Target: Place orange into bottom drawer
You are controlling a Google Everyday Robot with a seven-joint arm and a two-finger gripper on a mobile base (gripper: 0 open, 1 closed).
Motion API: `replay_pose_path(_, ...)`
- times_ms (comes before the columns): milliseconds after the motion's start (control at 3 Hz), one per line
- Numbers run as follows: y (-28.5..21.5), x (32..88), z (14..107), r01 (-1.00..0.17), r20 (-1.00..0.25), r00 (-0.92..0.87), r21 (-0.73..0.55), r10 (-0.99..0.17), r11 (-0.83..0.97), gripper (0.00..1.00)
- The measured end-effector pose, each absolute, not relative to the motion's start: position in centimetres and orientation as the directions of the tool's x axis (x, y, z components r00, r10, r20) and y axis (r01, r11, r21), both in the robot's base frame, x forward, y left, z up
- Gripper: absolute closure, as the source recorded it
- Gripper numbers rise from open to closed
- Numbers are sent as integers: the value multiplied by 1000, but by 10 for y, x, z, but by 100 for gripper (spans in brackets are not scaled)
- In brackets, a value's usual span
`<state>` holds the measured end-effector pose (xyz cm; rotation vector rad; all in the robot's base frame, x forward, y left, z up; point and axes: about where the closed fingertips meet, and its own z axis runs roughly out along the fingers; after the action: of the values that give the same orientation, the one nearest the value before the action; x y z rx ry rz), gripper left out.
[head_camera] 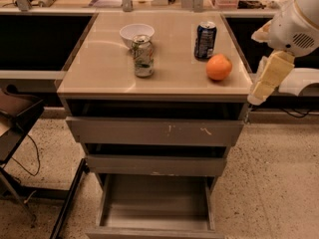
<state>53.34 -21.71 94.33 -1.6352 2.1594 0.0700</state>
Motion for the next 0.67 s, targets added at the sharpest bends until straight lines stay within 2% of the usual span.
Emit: replay_pose_path(667, -227, 542, 946, -927, -411, -203, -210, -888, 310, 0)
